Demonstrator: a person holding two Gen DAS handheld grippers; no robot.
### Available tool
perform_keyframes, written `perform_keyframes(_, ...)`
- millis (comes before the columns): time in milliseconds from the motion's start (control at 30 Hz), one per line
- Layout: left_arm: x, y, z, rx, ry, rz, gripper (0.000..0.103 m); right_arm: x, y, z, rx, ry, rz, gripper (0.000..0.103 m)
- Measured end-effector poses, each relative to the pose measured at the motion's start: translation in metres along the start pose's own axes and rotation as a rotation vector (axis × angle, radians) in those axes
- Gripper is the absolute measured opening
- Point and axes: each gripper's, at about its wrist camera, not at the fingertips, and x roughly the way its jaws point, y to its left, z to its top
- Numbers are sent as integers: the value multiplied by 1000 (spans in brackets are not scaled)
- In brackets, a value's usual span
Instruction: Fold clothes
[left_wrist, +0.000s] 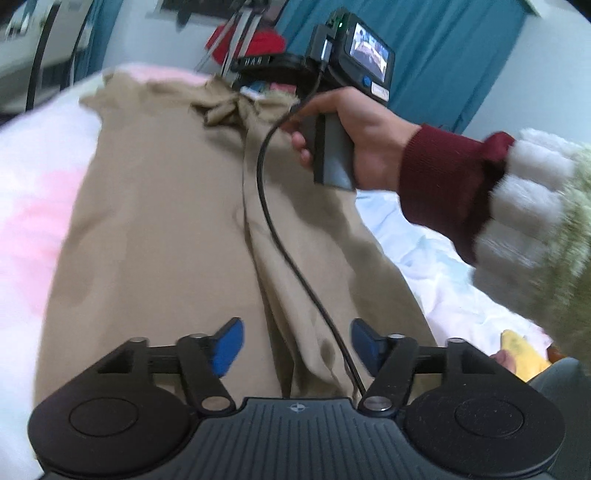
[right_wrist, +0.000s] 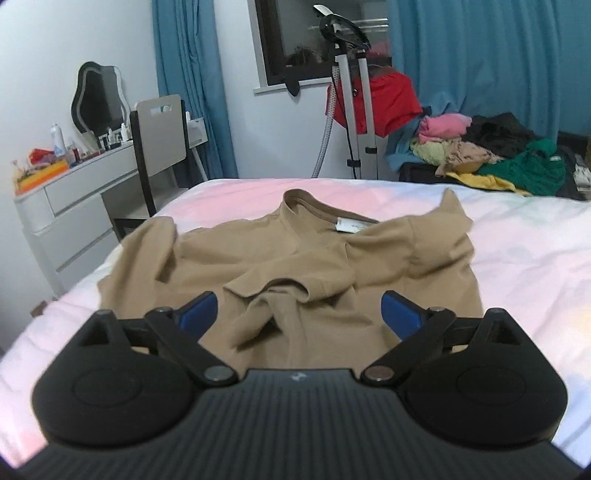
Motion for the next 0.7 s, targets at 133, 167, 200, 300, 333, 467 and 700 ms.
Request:
perform_keyframes(133, -19, -16, 3, 92, -107, 22, 86, -42, 2, -5, -35, -37, -8, 97)
perform_keyframes(167, -27, -15, 1, 115, -147, 28, 88, -54, 2, -5, -40, -49, -16, 97)
perform_keyframes(200, -32, -18, 1, 127, -185, 31, 89, -65, 1, -6, -45, -59, -25, 97)
perform_keyframes(300, -47, -19, 3, 86, -236, -1, 91, -107, 0, -11, -39, -110, -35, 97)
perform_keyframes(333, -53, -18, 4, 68, -250, -17, 91, -120, 0, -12, -39, -126, -35, 97)
perform_keyframes(467, -71, -22, 6, 68, -349, -15, 92, -167, -1, -23, -54, -191, -60, 97)
perform_keyframes(700, -102, -35, 10, 120, -467, 88, 95, -217, -29, -54, 96, -222, -68, 97)
